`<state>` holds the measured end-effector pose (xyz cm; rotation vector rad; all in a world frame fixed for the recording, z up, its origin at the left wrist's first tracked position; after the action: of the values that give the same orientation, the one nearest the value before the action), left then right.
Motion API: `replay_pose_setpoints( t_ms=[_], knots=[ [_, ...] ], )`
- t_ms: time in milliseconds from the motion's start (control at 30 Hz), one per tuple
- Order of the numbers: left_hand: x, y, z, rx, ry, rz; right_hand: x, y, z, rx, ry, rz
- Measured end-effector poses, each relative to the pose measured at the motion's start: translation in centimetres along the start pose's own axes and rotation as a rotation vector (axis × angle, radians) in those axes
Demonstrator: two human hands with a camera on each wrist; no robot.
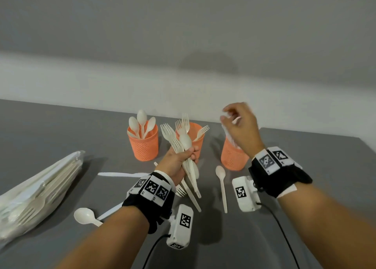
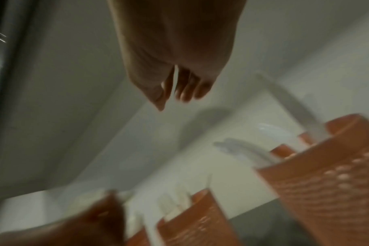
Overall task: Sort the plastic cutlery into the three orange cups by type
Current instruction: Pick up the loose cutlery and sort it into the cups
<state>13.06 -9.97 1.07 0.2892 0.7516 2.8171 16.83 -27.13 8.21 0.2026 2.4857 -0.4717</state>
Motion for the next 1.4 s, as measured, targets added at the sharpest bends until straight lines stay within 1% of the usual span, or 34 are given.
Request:
replay_pose_setpoints(
  t_ms=[67,100,200,267,300,400,500,600,633,733,867,967,1033,1100,1267,1400],
  knots=[
    [-0.2,0.2,0.2,0.02,0.035,0.04,1.9,2.4,-1.6,-0.046,0.01,-0.255],
    [-0.2,0.2,0.3,0.037,0.044,0.043,3.0,3.4,-2.1,-0.038,0.016,-0.342],
    [0.0,-0.1,0.5,0.075,0.042,0.045,5.0,5.1,-2.6,-0.038,0.052,-0.495],
    [0.2,-0.5,0.7,0.005,0.046,0.061,5.7,5.9,-2.7,0.057,0.057,-0.612],
    [0.3,-0.6,0.8,-0.031,0.041,0.068,5.9,6.3,-2.7,0.118,0.067,-0.641],
    [0.4,-0.7,0.7,-0.045,0.026,0.042,6.3,6.9,-2.8,0.248,0.101,-0.604],
    [0.7,-0.3,0.7,-0.036,-0.037,0.009,6.8,7.4,-2.8,0.295,0.133,-0.564],
    [0.8,-0.5,0.7,0.032,-0.063,0.02,6.9,7.8,-2.7,0.218,0.216,-0.532],
    [1.1,-1.2,1.3,0.04,-0.035,0.036,6.7,8.6,-3.6,0.183,0.224,-0.525],
    [0.8,-1.3,1.0,0.082,0.018,0.082,6.6,8.7,-3.4,0.079,0.269,-0.479],
    [1.0,-1.3,0.9,0.062,0.071,0.114,6.8,9.0,-3.0,0.03,0.297,-0.424],
    [1.1,-1.8,0.7,0.022,0.073,0.189,6.7,9.1,-3.0,-0.019,0.352,-0.439],
    [1.0,-1.9,0.8,0.023,0.073,0.207,6.7,9.2,-3.0,-0.062,0.405,-0.454],
    [0.9,-1.9,0.9,-0.017,0.074,0.217,6.7,9.3,-2.9,-0.102,0.442,-0.437],
    [0.8,-1.7,1.7,-0.17,0.11,0.276,6.7,9.6,-2.7,-0.225,0.526,-0.315],
    [0.7,-2.1,2.3,-0.346,0.167,0.355,6.5,9.6,-3.0,-0.26,0.527,-0.281]
  ],
)
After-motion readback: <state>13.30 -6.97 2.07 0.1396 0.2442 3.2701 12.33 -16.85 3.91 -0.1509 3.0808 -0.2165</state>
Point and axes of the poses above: each hand's wrist, its own x-axis away from the middle knuckle, its own y-axis out of the palm, z = x × y, the point moved 2 cm from there along -x, towards the middle knuckle, and after that the axes turned 9 degrees about -x, right-handed, at the moved point
